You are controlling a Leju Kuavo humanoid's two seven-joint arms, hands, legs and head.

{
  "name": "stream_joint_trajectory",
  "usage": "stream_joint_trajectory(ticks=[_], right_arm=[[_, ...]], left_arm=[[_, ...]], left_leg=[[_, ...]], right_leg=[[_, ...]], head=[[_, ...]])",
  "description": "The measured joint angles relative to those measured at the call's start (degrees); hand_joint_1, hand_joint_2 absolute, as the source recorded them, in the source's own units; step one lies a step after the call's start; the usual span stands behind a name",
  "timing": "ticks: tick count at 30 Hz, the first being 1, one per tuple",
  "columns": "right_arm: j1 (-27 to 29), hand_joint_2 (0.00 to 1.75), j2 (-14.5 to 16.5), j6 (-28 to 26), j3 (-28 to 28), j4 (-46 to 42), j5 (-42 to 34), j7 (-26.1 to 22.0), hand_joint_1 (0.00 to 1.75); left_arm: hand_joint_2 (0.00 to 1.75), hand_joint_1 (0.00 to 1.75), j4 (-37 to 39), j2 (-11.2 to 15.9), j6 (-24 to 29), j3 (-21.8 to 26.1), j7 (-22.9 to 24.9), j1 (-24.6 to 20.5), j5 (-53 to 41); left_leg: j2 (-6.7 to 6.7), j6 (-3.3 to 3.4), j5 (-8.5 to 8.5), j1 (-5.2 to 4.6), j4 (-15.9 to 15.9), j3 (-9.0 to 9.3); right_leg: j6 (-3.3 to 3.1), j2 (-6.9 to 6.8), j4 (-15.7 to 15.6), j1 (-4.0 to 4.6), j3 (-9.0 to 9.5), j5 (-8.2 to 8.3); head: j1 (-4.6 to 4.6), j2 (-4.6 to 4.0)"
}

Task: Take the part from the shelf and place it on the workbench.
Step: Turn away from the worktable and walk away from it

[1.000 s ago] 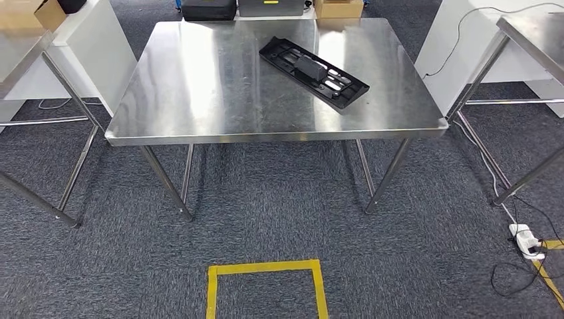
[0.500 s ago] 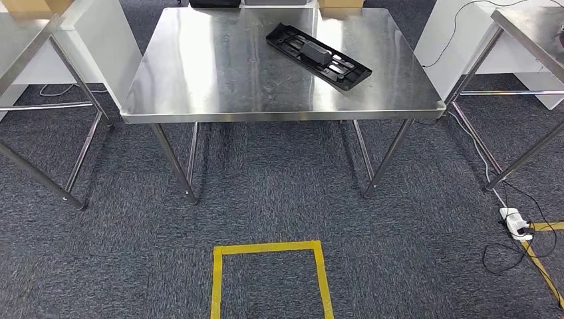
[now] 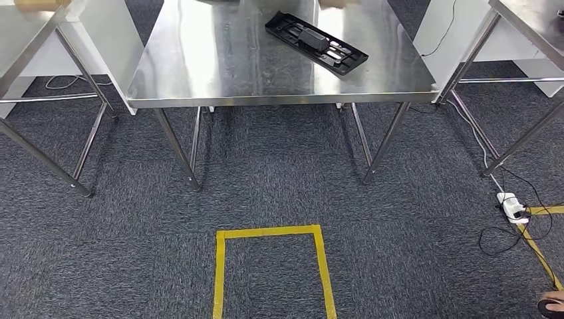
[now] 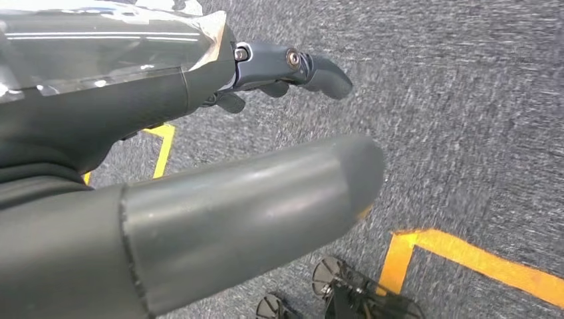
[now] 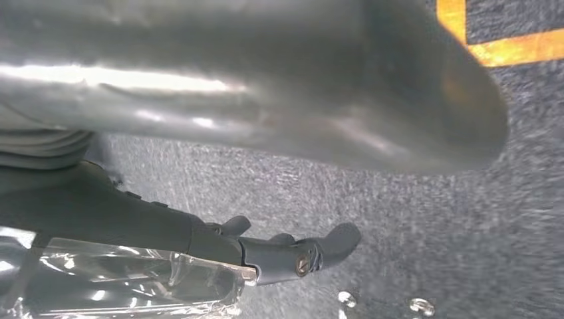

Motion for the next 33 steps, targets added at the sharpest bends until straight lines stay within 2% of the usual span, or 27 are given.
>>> stream_joint_trajectory(ticks=[1, 2, 4, 5, 6, 7, 8, 9, 11, 12, 14, 15, 16, 17, 19, 20, 21, 22, 23, 24, 26, 27, 28, 29, 30, 31, 33], right_arm=[[0.02, 0.0, 0.03, -0.07, 0.05, 0.01, -0.02, -0.12, 0.0], [0.02, 0.0, 0.1, -0.15, 0.09, 0.02, -0.05, -0.19, 0.0], [0.04, 0.0, 0.22, -0.3, 0.15, 0.02, -0.36, -0.42, 0.0], [0.06, 0.0, 0.26, -0.33, 0.15, 0.02, -0.67, -0.73, 0.0], [0.07, 0.0, 0.27, -0.36, 0.14, 0.02, -1.06, -1.15, 0.0], [0.09, 0.0, 0.29, -0.39, 0.11, 0.02, -1.45, -1.64, 0.0], [0.09, 0.0, 0.3, -0.42, 0.04, 0.02, -1.83, -2.09, 0.0], [0.1, 0.0, 0.31, -0.46, -0.09, 0.01, -2.18, -2.58, 0.0], [0.03, 0.0, 0.33, -0.56, -0.38, 0.01, -2.76, -3.52, 0.0], [-0.05, 0.0, 0.33, -0.61, -0.5, 0.01, -2.98, -3.92, 0.0], [-0.16, 0.0, 0.29, -0.69, -0.72, 0.01, -3.32, -4.37, 0.0], [-0.15, 0.0, 0.26, -0.7, -0.89, 0.02, -3.69, -4.65, 0.0], [-0.12, 0.0, 0.22, -0.68, -1.14, 0.03, -4.3, -5.08, 0.0], [-0.09, 0.0, 0.19, -0.67, -1.54, 0.04, -5.07, -5.64, 0.0], [-0.09, 0.0, 0.19, -0.63, -2.56, 0.04, -6.44, -6.95, 0.0], [-0.08, 0.0, 0.17, -0.64, -3.08, 0.04, -6.87, -7.49, 0.0], [-0.05, 0.0, 0.16, -0.66, -3.53, 0.04, -7.17, -7.94, 0.0], [-0.02, 0.0, 0.15, -0.7, -3.94, 0.04, -7.43, -8.25, 0.0], [0.0, 0.0, 0.13, -0.77, -4.32, 0.04, -7.67, -8.49, 0.0], [0.0, 0.0, 0.11, -0.87, -4.69, 0.04, -7.9, -8.69, 0.0], [-0.03, 0.0, 0.04, -1.06, -5.32, 0.04, -8.28, -9.16, 0.0], [0.02, 0.0, 0.01, -1.18, -5.63, 0.04, -8.43, -9.44, 0.0], [0.1, 0.0, 0.0, -1.27, -5.91, 0.04, -8.52, -9.7, 0.0], [0.28, 0.0, 0.02, -1.36, -6.17, 0.07, -8.63, -9.92, 0.0], [0.43, 0.0, 0.05, -1.48, -6.39, 0.11, -8.75, -10.1, 0.0], [0.56, 0.0, 0.08, -1.59, -6.55, 0.15, -8.86, -10.23, 0.0], [0.79, 0.0, 0.15, -1.85, -6.87, 0.21, -9.11, -10.37, 0.0]], left_arm=[[0.0, 0.0, 0.01, 0.03, 0.08, 0.01, 0.2, 0.04, -0.07], [0.0, 0.0, 0.01, 0.07, 0.15, 0.02, 0.47, 0.07, -0.13], [0.0, 0.0, 0.01, 0.1, 0.22, 0.03, 0.95, 0.08, -0.2], [0.0, 0.0, 0.01, 0.11, 0.19, 0.04, 1.08, 0.07, -0.31], [0.0, 0.0, 0.01, 0.12, 0.11, 0.04, 1.14, 0.06, -0.46], [0.0, 0.0, 0.01, 0.15, -0.05, 0.04, 1.2, 0.04, -0.64], [0.0, 0.0, 0.01, 0.2, -0.24, 0.04, 1.23, -0.01, -0.9], [0.0, 0.0, 0.0, 0.26, -0.43, 0.03, 1.26, -0.14, -1.12], [0.0, 0.0, -0.01, 0.37, -0.75, 0.02, 1.27, -0.47, -1.6], [0.0, 0.0, -0.02, 0.39, -0.84, 0.0, 1.28, -0.62, -1.76], [0.0, 0.0, 0.0, 0.43, -0.91, -0.02, 1.3, -0.74, -1.97], [0.0, 0.0, 0.01, 0.46, -0.96, -0.03, 1.3, -0.77, -2.05], [0.0, 0.0, 0.02, 0.52, -1.06, -0.04, 1.27, -0.81, -2.2], [0.0, 0.0, 0.02, 0.57, -1.23, -0.06, 1.2, -0.83, -2.38], [0.0, 0.0, 0.01, 0.66, -1.59, -0.09, 0.92, -0.89, -2.84], [0.0, 0.0, 0.01, 0.66, -1.76, -0.1, 0.72, -0.9, -2.99], [0.0, 0.0, 0.01, 0.67, -1.89, -0.11, 0.48, -0.92, -3.12], [0.0, 0.0, 0.01, 0.68, -2.02, -0.11, 0.24, -0.95, -3.17], [0.0, 0.0, 0.01, 0.69, -2.11, -0.11, 0.03, -1.0, -3.18], [0.0, 0.0, 0.0, 0.68, -2.16, -0.11, -0.14, -1.09, -3.19], [0.0, 0.0, -0.01, 0.65, -2.18, -0.11, -0.31, -1.26, -3.18], [0.0, 0.0, -0.01, 0.64, -2.18, -0.11, -0.36, -1.34, -3.17], [0.0, 0.0, -0.01, 0.64, -2.19, -0.11, -0.41, -1.37, -3.15], [0.0, 0.0, 0.01, 0.67, -2.2, -0.1, -0.49, -1.35, -3.13], [0.0, 0.0, 0.03, 0.73, -2.21, -0.1, -0.59, -1.3, -3.1], [0.0, 0.0, 0.04, 0.79, -2.24, -0.09, -0.7, -1.22, -3.08], [0.0, 0.0, 0.05, 0.91, -2.36, -0.09, -0.94, -1.03, -3.09]], left_leg=[[-0.18, -0.37, -1.98, 0.1, 1.48, -0.47], [-0.33, -0.74, -4.93, 0.27, 4.19, -1.21], [-0.42, -1.4, -10.36, 0.51, 11.47, -2.78], [-0.42, -1.63, -11.3, 0.61, 14.35, -3.09], [-0.41, -1.79, -10.79, 0.72, 15.67, -2.7], [-0.41, -1.87, -9.29, 0.85, 15.16, -1.38], [-0.42, -1.9, -7.62, 0.98, 12.78, 0.88], [-0.49, -1.85, -6.97, 1.06, 9.04, 3.78], [-0.75, -1.46, -7.6, 0.95, 2.27, 8.27], [-0.87, -1.14, -8.34, 0.79, 0.57, 9.1], [-0.77, -0.04, -7.93, 0.63, -0.02, 8.41], [-0.63, 0.65, -7.36, 0.65, -0.15, 7.76], [-0.46, 1.37, -6.6, 0.72, -0.32, 7.0], [-0.29, 1.9, -5.81, 0.79, -0.46, 6.15], [-0.11, 2.34, -4.3, 0.65, -0.41, 4.35], [-0.01, 2.33, -3.54, 0.59, -0.38, 3.4], [0.08, 2.27, -2.75, 0.54, -0.33, 2.49], [0.15, 2.17, -1.97, 0.5, -0.29, 1.6], [0.18, 2.02, -1.18, 0.48, -0.24, 0.76], [0.19, 1.83, -0.41, 0.46, -0.19, 0.07], [0.17, 1.24, 1.04, 0.32, -0.18, -0.94], [0.21, 0.87, 1.78, 0.32, -0.3, -1.16], [0.26, 0.45, 2.52, 0.35, -0.53, -1.28], [0.29, 0.02, 3.24, 0.43, -0.82, -1.38], [0.19, -0.34, 3.0, 0.56, -0.74, -1.67], [0.07, -0.67, 1.53, 0.67, 0.03, -2.12], [-0.16, -1.15, -4.77, 0.83, 4.86, -3.48]], right_leg=[[-0.51, -0.12, -0.07, -0.2, -0.51, 0.55], [-0.89, -0.25, -0.02, -0.34, -1.09, 1.11], [-1.23, -0.41, 0.3, -0.29, -2.52, 2.18], [-1.18, -0.48, 0.54, -0.29, -3.28, 2.73], [-1.06, -0.52, 0.9, -0.31, -4.1, 3.25], [-0.87, -0.53, 1.37, -0.36, -5.0, 3.69], [-0.63, -0.52, 1.94, -0.42, -5.97, 4.04], [-0.32, -0.51, 2.59, -0.43, -6.88, 4.31], [0.41, -0.55, 3.64, -0.3, -8.12, 4.84], [0.8, -0.61, 3.91, -0.25, -8.52, 5.23], [1.54, -0.62, 4.0, -0.33, -9.1, 6.09], [1.67, -0.52, 4.37, -0.43, -9.59, 5.71], [1.58, -0.39, 5.59, -0.49, -10.33, 4.33], [1.31, -0.24, 7.93, -0.56, -11.25, 2.02], [0.97, -0.03, 15.13, -0.59, -13.08, -3.21], [1.21, 0.02, 18.49, -0.62, -13.43, -4.57], [1.71, 0.05, 20.46, -0.64, -13.07, -4.67], [2.31, 0.07, 20.45, -0.67, -11.77, -3.75], [2.79, 0.08, 18.4, -0.68, -9.48, -2.43], [2.91, 0.1, 14.46, -0.65, -6.2, -1.46], [2.14, 0.14, 4.91, -0.37, 0.6, -1.75], [1.56, 0.16, 1.69, -0.17, 2.54, -2.29], [1.03, 0.16, 0.1, 0.06, 3.22, -2.54], [0.54, 0.13, -0.05, 0.08, 2.69, -2.18], [0.03, 0.02, -0.01, 0.02, 2.1, -1.56], [-0.58, -0.1, 0.02, -0.09, 1.42, -0.81], [-1.4, -0.32, 0.01, -0.2, -0.28, 0.83]], head=[[-0.15, 0.0], [-0.33, 0.0], [-0.79, 0.0], [-0.86, 0.0], [-0.89, 0.0], [-0.9, 0.0], [-0.93, 0.0], [-0.98, 0.0], [-0.99, 0.0], [-1.01, 0.0], [-0.96, 0.0], [-1.01, 0.0], [-0.91, 0.0], [-0.78, 0.0], [-0.39, 0.0], [-0.31, 0.0], [-0.29, 0.0], [-0.27, 0.0], [-0.25, 0.0], [-0.22, 0.0], [-0.27, 0.0], [-0.33, 0.0], [-0.4, 0.0], [-0.48, 0.0], [-0.49, 0.0], [-0.6, 0.0], [-1.0, 0.0]])
